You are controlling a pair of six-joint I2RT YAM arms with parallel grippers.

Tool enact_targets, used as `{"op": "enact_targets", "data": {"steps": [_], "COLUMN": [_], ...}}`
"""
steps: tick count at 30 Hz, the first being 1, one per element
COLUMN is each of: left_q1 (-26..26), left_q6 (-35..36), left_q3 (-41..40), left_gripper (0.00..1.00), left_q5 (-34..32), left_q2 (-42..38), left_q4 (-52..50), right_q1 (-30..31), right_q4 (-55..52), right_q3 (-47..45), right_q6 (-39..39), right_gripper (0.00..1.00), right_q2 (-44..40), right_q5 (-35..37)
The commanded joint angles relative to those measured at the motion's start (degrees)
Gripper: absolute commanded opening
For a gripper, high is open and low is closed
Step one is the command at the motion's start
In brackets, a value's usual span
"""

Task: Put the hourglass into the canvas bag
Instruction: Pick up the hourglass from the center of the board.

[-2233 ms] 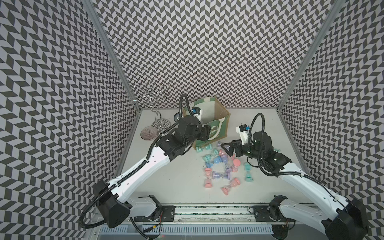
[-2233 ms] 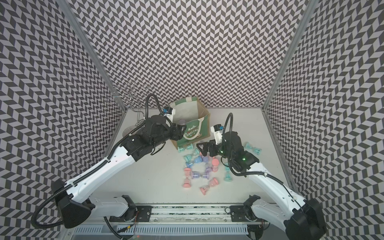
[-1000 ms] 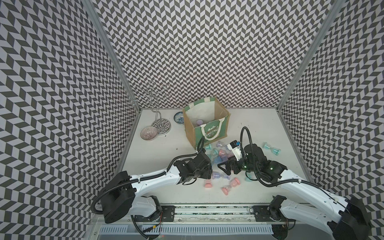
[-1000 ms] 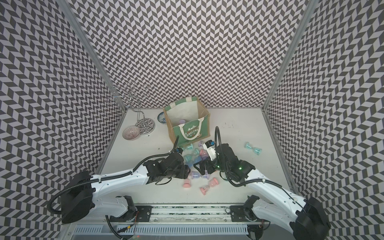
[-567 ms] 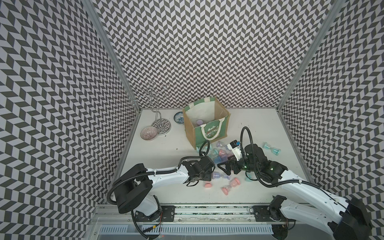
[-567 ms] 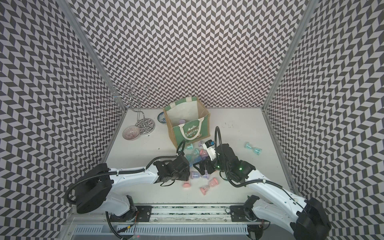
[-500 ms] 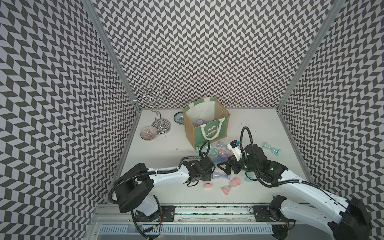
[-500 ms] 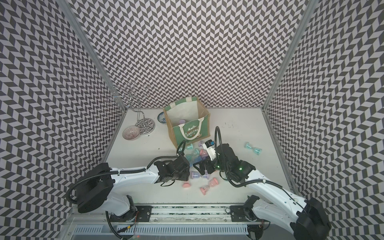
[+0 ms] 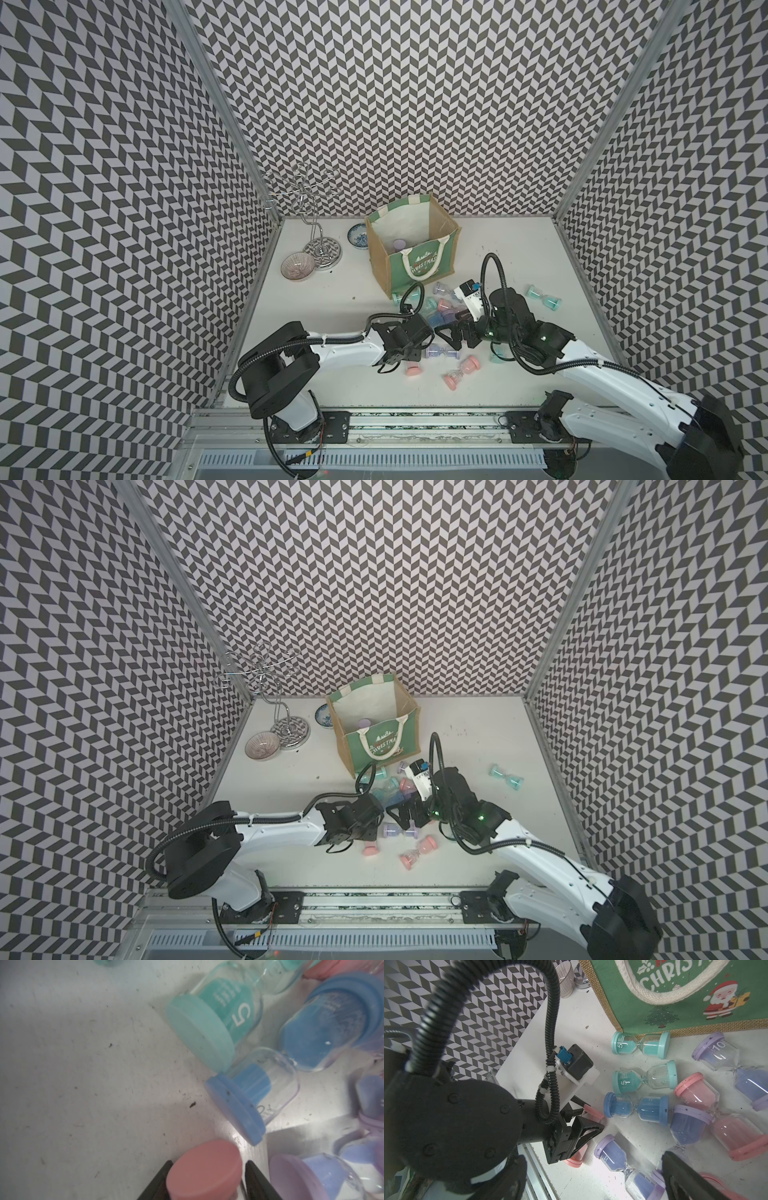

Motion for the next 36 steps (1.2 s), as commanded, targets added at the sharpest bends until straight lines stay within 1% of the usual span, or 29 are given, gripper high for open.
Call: {"op": "enact_targets", "data": {"steps": [1, 7, 16, 25, 30, 36], "left_q1": [-0.34, -0.25, -0.1, 0.01, 0.01, 0.01], "left_q6": [-1.64, -2.07, -2.6, -2.04, -1.54, -0.08], "left_q3": [-0.82, -1.87, -3.69, -4.11, -4.07, -2.18], "left_gripper": [0.52, 0.47, 0.41, 0.38, 0.37, 0.36], "left_q5": [-1.79, -2.2, -4.07, -5.07, -4.99, -6.68], "left_q2": [0.08, -0.99, -5.07, -8.4, -11.62, -16.0], "left_q4": [1.12, 1.9, 2.9, 2.58, 2.28, -1.02], "right_q1": [0.16, 0.2, 0.16, 0.16, 0.16, 0.16], "right_q4": [2.62, 3.23, 4.32, 5.92, 7.63, 8.65], "right_q3": [0.73, 0.96, 1.48, 0.11, -0.36, -0.12], "right_q6": [-0.6, 0.0, 0.79, 1.63, 2.85, 4.03], "right_gripper": [0.99, 0.99, 0.99, 0.99, 0.99, 0.99], "right_q2": [0.05, 0.23, -0.11, -2.04, -3.57, -4.6], "right_q5": [0.15, 0.51, 1.0, 2.5, 2.7, 3.2]}}
